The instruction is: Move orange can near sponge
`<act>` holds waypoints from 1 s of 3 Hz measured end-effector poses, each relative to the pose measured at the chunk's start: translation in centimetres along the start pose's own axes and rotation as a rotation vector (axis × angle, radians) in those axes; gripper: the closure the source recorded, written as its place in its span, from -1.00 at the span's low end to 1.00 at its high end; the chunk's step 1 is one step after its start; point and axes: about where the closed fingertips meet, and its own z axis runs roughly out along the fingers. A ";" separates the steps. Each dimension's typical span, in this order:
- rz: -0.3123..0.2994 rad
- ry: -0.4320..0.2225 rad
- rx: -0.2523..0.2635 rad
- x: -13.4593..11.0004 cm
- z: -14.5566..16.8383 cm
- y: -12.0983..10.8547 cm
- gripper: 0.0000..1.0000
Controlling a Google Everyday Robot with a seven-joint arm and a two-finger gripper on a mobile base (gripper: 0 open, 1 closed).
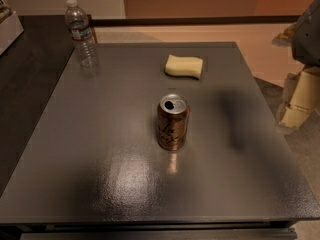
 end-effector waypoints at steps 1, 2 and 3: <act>-0.003 -0.019 -0.006 -0.4 0.3 0.3 -1.00; -0.027 -0.164 -0.056 -3.3 2.5 2.4 -1.00; -0.046 -0.277 -0.101 -5.6 4.0 4.2 -1.00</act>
Offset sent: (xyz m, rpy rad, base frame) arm -0.0207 0.0972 -0.0532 0.3865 0.0315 0.1901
